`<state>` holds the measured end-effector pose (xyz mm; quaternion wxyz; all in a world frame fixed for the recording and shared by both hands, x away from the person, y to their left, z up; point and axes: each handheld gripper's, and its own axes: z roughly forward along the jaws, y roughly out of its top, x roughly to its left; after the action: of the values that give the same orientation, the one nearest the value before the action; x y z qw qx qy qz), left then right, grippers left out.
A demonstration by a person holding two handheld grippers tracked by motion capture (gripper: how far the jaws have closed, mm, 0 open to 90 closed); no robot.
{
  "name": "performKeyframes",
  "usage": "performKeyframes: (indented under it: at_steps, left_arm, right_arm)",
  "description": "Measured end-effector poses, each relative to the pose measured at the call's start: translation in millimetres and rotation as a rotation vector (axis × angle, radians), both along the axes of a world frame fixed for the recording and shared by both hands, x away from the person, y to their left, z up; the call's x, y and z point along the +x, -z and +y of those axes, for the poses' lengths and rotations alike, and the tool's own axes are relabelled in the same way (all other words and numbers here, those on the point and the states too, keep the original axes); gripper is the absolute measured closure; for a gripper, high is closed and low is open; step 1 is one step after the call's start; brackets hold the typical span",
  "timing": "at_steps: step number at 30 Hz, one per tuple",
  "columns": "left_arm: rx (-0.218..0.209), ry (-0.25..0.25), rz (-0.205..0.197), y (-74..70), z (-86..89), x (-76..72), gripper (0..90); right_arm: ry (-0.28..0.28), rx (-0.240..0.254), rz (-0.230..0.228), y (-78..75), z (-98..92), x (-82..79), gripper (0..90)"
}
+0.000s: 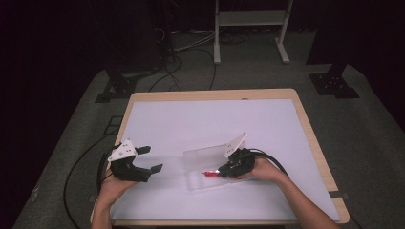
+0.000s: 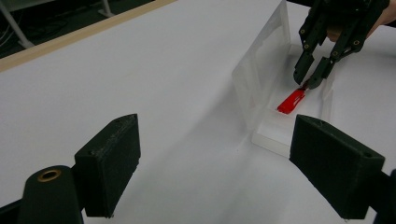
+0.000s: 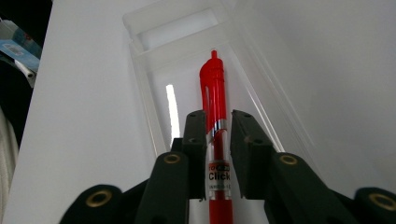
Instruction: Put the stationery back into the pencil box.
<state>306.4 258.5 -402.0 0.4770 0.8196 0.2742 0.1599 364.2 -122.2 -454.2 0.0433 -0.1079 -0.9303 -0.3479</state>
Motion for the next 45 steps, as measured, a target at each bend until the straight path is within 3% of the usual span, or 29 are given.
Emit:
performKeyframes:
  at_steps: [13,25,45]
  left_arm:
    - [-0.002,-0.004,0.000,0.1,1.3,-0.4,15.3]
    - [-0.012,-0.004,-0.001,-0.1,1.8,-0.6,15.2]
    - [-0.002,0.002,0.002,0.4,-0.2,-0.4,14.9]
  right_arm:
    - [0.055,0.025,-0.017,-13.7,-21.9,-6.1,63.5]
    - [0.140,0.077,-0.026,-27.1,-55.0,-11.0,62.0]
    - [0.209,0.091,-0.054,-31.5,-89.0,-19.9,59.9]
